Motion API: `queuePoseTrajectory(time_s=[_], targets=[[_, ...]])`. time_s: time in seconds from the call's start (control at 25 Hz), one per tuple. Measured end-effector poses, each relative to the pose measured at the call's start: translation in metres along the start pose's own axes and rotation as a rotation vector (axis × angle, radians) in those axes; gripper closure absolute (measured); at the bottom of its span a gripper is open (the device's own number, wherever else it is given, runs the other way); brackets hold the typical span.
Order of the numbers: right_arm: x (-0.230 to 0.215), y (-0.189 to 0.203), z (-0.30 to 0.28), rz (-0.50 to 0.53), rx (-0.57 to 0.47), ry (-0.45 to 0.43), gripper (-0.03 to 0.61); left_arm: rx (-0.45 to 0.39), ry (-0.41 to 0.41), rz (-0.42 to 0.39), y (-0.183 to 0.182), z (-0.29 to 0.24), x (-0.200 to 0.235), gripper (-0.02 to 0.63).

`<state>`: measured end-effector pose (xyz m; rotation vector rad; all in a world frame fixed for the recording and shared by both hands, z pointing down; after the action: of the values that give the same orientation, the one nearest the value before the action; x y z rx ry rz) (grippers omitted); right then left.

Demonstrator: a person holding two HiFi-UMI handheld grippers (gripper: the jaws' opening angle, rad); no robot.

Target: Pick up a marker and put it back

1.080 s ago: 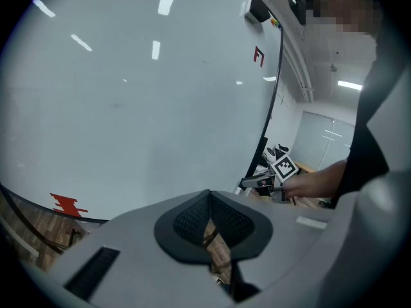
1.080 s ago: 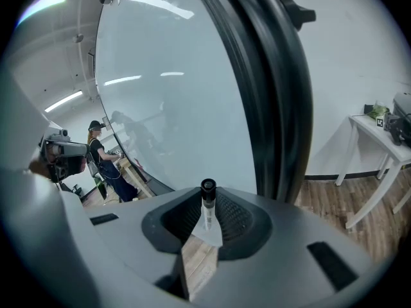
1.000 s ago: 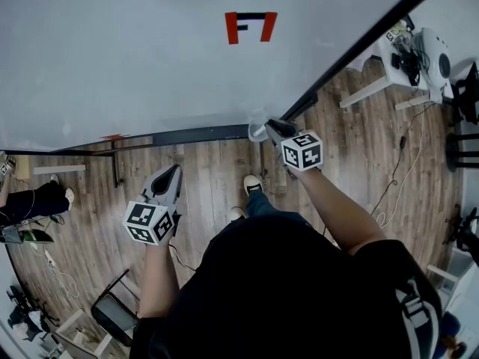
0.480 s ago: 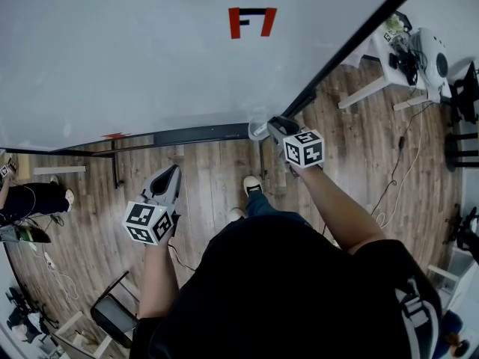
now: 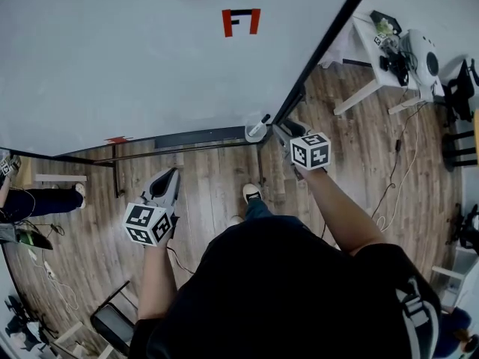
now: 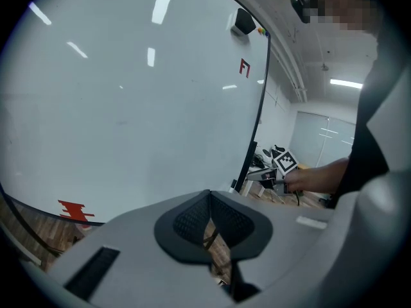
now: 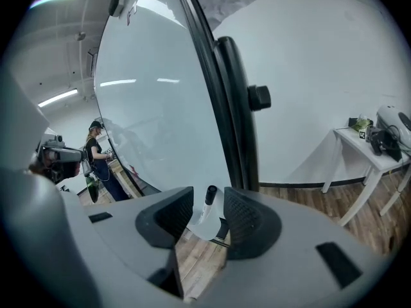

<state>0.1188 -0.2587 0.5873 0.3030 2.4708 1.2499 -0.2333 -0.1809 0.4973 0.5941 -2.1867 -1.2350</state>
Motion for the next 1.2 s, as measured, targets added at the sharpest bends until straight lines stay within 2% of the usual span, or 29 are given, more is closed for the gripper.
queuePoseTrajectory(time_s=[0.44,1.2], targets=[[0.02,-0.003,0.053,0.025,-0.05,-0.003,0.437,-0.046,0.016,-0.049,-0.007,0.025,-0.02,0.6],[0.05,0.005,0.112,0.033,-0.098,-0.007,0.459,-0.095,0.032,-0.083,-0.007,0.058,-0.046,0.6]])
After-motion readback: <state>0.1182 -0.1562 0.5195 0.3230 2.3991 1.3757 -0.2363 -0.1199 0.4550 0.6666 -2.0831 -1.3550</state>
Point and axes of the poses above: the fingertips, and each gripper's own axes: z backward along the fingers, x to its left, y out of its underside, the point moved 4 cm from there along z, backward along the fingers, and after that the axes turned 1 degree about z, right-handed, at the moved point
